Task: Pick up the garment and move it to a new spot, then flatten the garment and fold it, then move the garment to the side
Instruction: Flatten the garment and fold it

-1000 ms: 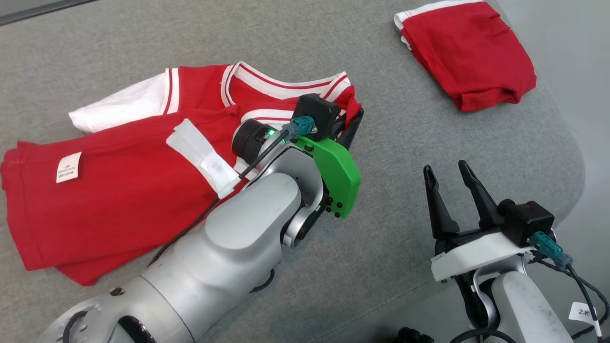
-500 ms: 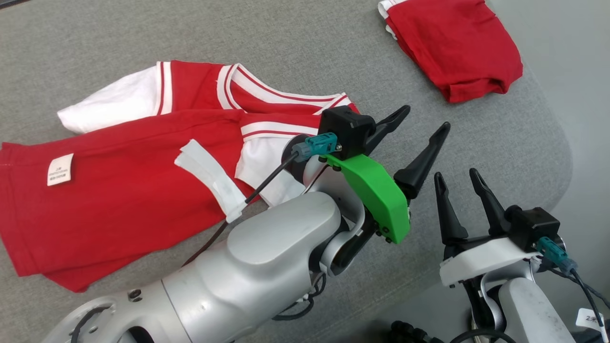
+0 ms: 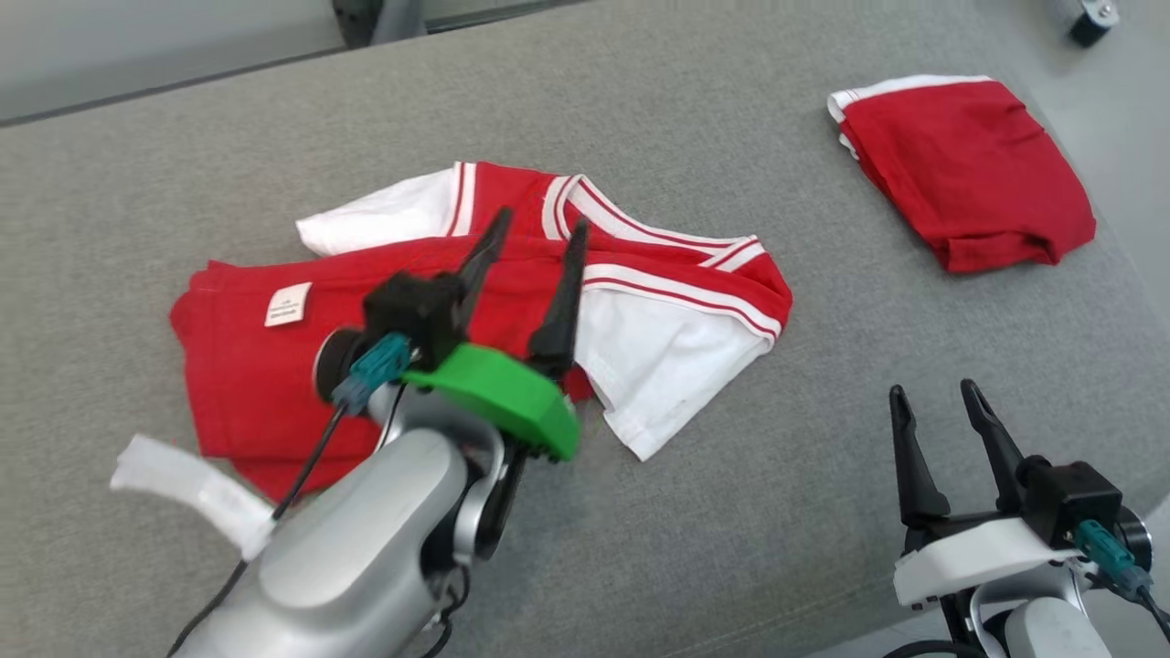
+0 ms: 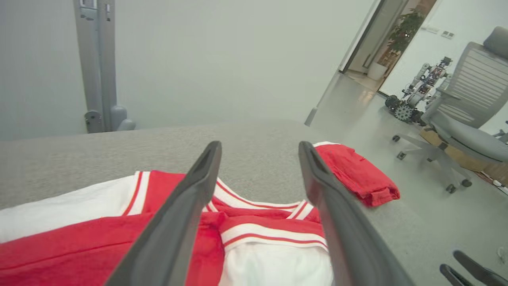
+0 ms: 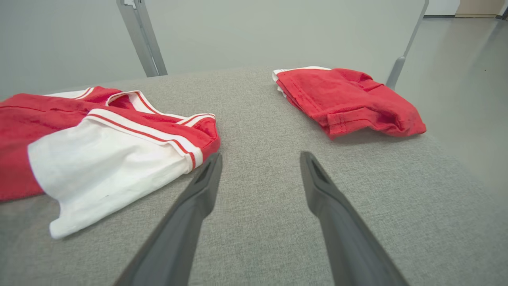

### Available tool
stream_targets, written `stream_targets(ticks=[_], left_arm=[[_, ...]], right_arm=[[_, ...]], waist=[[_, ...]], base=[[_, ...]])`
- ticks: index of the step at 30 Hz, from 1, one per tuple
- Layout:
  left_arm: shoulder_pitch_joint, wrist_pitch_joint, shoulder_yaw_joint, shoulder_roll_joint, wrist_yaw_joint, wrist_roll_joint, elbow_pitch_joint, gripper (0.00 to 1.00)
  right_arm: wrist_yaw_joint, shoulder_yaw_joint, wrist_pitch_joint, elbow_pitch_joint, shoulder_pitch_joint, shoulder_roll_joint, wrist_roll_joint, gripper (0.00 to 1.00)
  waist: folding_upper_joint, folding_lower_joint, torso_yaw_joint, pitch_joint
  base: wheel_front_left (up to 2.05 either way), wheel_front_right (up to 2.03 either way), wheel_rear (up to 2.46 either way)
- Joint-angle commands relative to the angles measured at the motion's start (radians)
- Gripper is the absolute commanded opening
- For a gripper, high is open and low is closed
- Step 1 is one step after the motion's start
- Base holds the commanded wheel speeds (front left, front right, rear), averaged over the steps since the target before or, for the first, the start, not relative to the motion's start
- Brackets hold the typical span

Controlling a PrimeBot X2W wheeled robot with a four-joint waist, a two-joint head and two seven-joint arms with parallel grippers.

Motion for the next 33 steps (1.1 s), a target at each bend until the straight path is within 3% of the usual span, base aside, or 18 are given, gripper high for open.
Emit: stream_targets(ticks=[1, 9, 13, 19, 25, 28, 33], left_arm=[[0.04, -0.003, 0.013, 0.012, 0.006, 0.018, -0.009, 1.0], [0.374, -0.002, 0.199, 0.097, -0.016, 0.171, -0.063, 1.0], [0.578, -0.002, 0.333, 0.078, -0.041, 0.275, -0.071, 1.0], [0.713, -0.002, 0.46, 0.033, -0.098, 0.365, -0.051, 1.0], [0.738, -0.002, 0.56, -0.02, -0.168, 0.392, -0.019, 1.0], [0.664, 0.012, 0.558, -0.022, -0.203, 0.391, 0.04, 1.0], [0.499, 0.085, 0.554, -0.019, -0.223, 0.395, 0.108, 1.0]], right_arm=[[-0.001, -0.006, -0.001, -0.005, 0.021, -0.004, -0.006, 1.0], [-0.001, -0.034, -0.001, -0.02, 0.103, -0.004, -0.035, 1.0], [-0.001, -0.049, -0.001, -0.022, 0.157, -0.004, -0.043, 1.0], [-0.001, -0.051, -0.001, -0.015, 0.191, -0.006, -0.058, 1.0], [-0.001, -0.034, -0.001, -0.012, 0.179, -0.005, -0.059, 1.0], [-0.001, -0.015, -0.001, -0.013, 0.161, -0.007, -0.057, 1.0], [-0.001, 0.02, -0.001, -0.028, 0.111, -0.016, -0.051, 1.0]], waist=[[0.0002, 0.0, 0.091, -0.089], [0.0002, 0.0, 0.156, -0.157], [0.0002, 0.0, 0.189, -0.203], [0.0002, 0.0, 0.232, -0.227], [0.0002, 0.0, 0.248, -0.232], [0.0002, 0.0, 0.245, -0.216], [0.0002, 0.0, 0.218, -0.139]], base=[[0.0, 0.0, 0.0], [0.0, 0.0, 0.0], [0.0, 0.0, 0.0], [0.0, 0.0, 0.0], [0.0, 0.0, 0.0], [0.0, 0.0, 0.0], [0.0, 0.0, 0.0]])
